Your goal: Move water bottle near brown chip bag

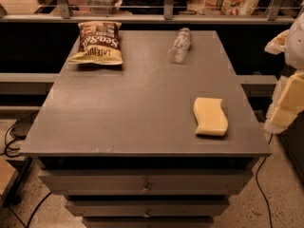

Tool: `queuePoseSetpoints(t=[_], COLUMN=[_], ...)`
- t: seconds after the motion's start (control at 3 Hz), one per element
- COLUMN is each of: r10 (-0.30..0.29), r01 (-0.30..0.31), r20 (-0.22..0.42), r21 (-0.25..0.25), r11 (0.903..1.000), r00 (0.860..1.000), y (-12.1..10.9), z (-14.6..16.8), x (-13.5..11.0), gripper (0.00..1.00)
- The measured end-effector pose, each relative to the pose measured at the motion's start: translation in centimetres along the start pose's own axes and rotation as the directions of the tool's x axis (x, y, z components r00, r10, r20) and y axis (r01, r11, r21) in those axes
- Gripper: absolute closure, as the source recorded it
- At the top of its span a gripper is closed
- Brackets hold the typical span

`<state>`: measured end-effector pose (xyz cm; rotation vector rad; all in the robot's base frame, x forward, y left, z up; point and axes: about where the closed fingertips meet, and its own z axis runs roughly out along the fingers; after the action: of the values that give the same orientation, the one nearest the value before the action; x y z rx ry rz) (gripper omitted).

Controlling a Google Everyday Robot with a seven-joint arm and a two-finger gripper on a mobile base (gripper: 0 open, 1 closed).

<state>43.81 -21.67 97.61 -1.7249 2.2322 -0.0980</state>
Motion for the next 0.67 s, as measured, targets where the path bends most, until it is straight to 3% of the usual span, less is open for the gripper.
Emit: queuePoseSetpoints(t=[0.33, 0.67], r10=[0.001, 0.018], r01=[-0.001, -0.019], r20=[0.003, 0.078], r21=[0.004, 0.013], r11=[1.0, 0.9997], r00=[1.0, 0.997], y=[-0.1, -1.2], z=[-0.1, 0.2], x=[-0.1, -1.5], gripper=[0.0, 0.0])
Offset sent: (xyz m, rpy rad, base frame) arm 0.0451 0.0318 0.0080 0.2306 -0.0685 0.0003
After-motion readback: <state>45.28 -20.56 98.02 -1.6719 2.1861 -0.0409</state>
